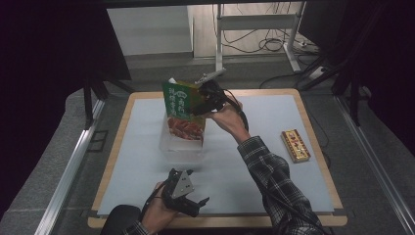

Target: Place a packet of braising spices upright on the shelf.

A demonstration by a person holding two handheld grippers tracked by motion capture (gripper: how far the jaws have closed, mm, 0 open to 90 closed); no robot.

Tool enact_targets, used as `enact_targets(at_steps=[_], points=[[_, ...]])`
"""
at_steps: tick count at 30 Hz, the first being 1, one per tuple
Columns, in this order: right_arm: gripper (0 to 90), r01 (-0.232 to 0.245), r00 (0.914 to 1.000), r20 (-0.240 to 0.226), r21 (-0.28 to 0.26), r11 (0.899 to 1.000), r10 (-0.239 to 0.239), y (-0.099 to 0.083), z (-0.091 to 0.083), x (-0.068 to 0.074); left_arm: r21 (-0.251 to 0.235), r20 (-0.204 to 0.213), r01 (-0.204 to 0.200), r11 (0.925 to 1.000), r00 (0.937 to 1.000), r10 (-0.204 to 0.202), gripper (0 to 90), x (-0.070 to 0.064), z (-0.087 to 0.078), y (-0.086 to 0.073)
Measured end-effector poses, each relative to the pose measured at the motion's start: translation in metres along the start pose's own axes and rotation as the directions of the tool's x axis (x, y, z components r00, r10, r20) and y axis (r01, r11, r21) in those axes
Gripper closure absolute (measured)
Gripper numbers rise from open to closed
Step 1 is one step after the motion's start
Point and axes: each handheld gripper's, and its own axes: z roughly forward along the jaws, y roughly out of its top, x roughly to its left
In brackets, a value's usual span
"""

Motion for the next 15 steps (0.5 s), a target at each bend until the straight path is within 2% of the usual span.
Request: enact_targets(at_steps=[7, 10, 15], points=[[10.8, 0.020, 0.9998, 0.008, 0.009, 1.000, -0.021, -0.008, -0.003, 0.002, 0.000, 0.001, 0.002, 1.0000, 1.0000, -0.002, 0.5, 0.000, 0.000, 0.000], [7.7, 0.032, 0.9994, 0.010, 0.001, 0.999, -0.032, -0.012, -0.006, 0.002, -0.001, 0.001, 0.003, 1.0000, 1.0000, -0.003, 0.5, 0.000, 0.000, 0.000], [3.7, 0.022, 0.9997, 0.005, -0.016, 1.000, -0.022, -0.019, -0.012, 0.002, -0.002, 0.001, 0.004, 1.0000, 1.0000, -0.004, 0.5, 0.000, 0.000, 0.000]])
